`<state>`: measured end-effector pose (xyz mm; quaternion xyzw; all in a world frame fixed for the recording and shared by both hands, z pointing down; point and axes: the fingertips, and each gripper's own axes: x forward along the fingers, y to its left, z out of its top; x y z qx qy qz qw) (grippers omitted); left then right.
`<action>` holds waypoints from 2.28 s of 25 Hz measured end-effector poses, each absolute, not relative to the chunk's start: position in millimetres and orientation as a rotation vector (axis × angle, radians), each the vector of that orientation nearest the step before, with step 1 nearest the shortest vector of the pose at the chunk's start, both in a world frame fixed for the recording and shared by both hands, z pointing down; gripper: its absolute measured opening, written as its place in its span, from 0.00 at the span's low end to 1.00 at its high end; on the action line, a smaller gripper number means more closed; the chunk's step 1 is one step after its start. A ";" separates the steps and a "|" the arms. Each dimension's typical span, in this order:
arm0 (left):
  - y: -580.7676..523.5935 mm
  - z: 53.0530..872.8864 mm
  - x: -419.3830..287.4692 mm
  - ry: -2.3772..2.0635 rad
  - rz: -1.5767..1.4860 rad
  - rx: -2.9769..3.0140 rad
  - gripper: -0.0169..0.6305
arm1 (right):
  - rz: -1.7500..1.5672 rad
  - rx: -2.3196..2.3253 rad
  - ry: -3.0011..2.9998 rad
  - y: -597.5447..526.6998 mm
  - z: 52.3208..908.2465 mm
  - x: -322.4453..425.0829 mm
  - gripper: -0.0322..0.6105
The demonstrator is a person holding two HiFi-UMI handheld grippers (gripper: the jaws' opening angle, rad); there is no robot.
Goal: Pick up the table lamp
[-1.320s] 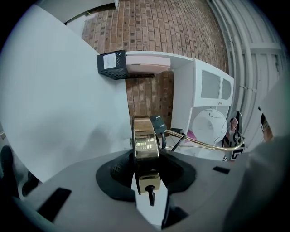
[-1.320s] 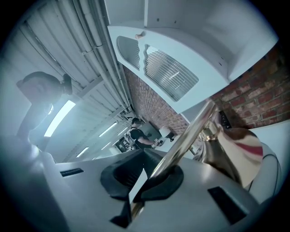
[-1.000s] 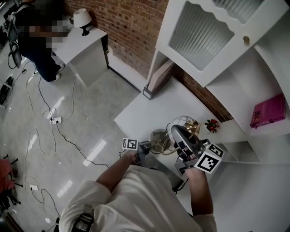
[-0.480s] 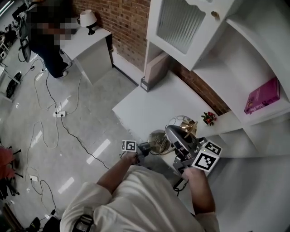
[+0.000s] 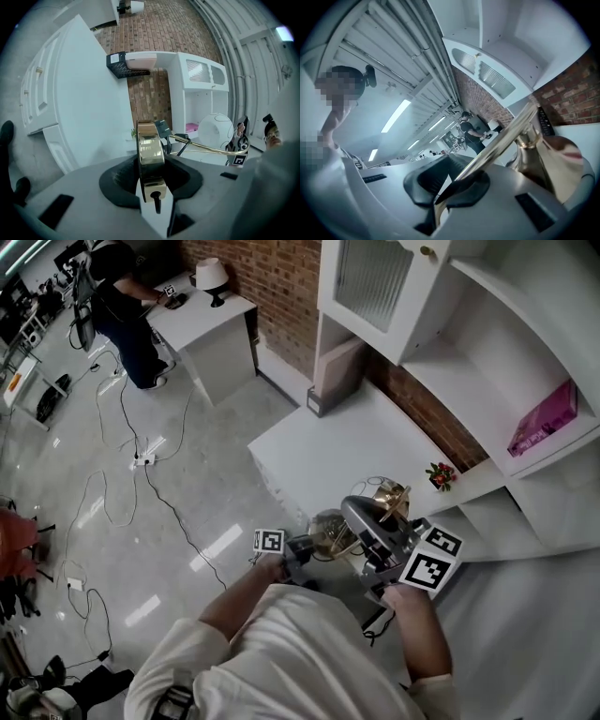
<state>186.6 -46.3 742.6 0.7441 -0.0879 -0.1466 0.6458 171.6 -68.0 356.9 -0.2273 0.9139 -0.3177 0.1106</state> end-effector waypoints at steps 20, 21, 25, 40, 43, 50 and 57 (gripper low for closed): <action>7.8 731.1 109.4 -0.339 -0.332 1.745 0.25 | -0.961 -0.600 2.788 3.7 338.6 98.8 0.06; 10.7 727.0 106.7 -0.313 -0.347 1.731 0.25 | -0.958 -0.604 2.786 6.0 337.0 93.9 0.06; 18.1 721.8 85.7 -0.296 -0.336 1.737 0.25 | -0.942 -0.629 2.773 15.9 330.5 73.7 0.06; 42.9 720.9 44.1 -0.218 -0.328 1.724 0.24 | -0.911 -0.687 2.780 46.2 329.7 22.1 0.06; 44.5 721.2 39.4 -0.217 -0.326 1.725 0.24 | -0.907 -0.687 2.782 49.3 330.7 17.0 0.06; 44.9 721.8 33.4 -0.227 -0.329 1.726 0.24 | -0.906 -0.682 2.786 51.6 331.6 13.3 0.06; 45.8 717.6 38.2 -0.225 -0.337 1.728 0.24 | -0.899 -0.678 2.791 51.8 329.4 17.5 0.06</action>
